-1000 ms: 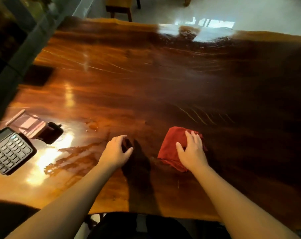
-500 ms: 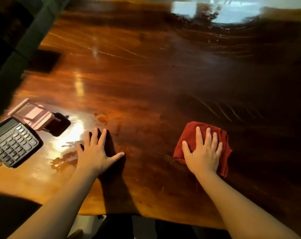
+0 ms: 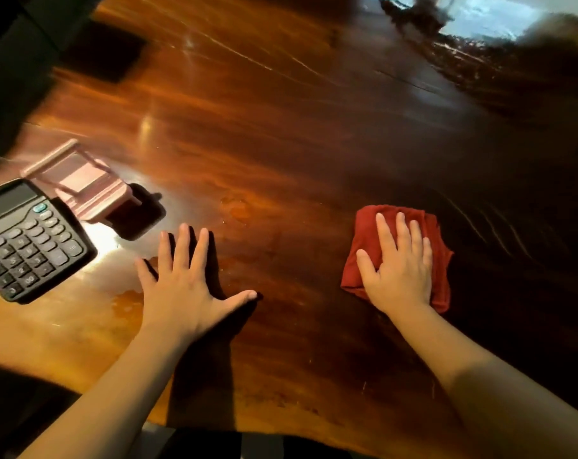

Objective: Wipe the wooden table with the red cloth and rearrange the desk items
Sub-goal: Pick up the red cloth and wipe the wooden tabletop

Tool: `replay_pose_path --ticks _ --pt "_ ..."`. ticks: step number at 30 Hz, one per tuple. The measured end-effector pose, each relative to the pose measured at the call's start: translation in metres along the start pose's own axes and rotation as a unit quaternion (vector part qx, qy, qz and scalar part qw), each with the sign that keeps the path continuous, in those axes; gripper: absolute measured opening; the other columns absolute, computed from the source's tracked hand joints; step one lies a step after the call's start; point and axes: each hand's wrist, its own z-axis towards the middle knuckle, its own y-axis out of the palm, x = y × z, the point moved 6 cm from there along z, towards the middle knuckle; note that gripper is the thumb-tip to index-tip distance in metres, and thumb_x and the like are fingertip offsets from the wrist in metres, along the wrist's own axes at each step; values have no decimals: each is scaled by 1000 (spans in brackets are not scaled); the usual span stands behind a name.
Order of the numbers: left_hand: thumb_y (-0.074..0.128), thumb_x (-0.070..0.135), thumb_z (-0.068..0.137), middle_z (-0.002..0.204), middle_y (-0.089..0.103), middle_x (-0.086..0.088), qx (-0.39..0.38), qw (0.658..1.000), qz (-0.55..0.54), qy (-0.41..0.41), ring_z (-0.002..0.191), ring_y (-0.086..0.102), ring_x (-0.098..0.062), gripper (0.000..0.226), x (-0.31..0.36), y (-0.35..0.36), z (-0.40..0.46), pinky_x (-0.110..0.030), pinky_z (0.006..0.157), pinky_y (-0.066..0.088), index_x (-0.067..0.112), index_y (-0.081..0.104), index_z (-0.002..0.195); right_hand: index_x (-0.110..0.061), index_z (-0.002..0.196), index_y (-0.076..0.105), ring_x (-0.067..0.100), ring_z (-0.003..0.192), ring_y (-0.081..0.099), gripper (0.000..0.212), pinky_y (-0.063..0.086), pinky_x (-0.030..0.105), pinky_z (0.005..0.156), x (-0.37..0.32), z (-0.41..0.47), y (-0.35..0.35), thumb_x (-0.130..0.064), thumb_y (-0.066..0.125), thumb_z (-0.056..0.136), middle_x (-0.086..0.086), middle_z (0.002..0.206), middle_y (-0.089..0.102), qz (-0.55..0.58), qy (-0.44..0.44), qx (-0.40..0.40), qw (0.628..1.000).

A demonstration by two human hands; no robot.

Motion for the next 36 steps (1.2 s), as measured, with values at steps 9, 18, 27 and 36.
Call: replay_pose_path --ticks 9,18,27,36 --pt "28 107 51 168 9 -9 -20 998 -28 -43 153 -3 -34 137 -54 -12 -12 -69 116 11 26 10 160 -34 160 25 35 154 17 75 12 54 124 -167 43 9 -67 31 92 11 168 24 12 -140 -6 990" --pt "31 109 46 168 -1 -7 -40 998 -35 -32 154 -7 -27 147 -100 -25 -27 -63 120 6 20 3 160 -27 157 35 42 152 19 81 13 60 121 -298 -6 21 -67 42 86 18 165 29 58 -215 -13 975" --pt "30 109 46 166 -9 -4 -66 997 -40 20 152 -15 -26 146 -71 -25 -24 -53 122 1 24 -5 159 -28 158 34 39 154 15 79 11 56 123 -282 -18 22 -62 48 87 17 166 27 101 -267 -28 958" --pt "28 110 43 167 -10 -3 -89 992 2 88 151 -19 -26 146 1 -17 -8 -56 121 1 27 -7 159 -35 159 24 32 156 13 77 14 53 125 -151 -31 24 -64 44 90 8 169 21 95 -190 -25 977"
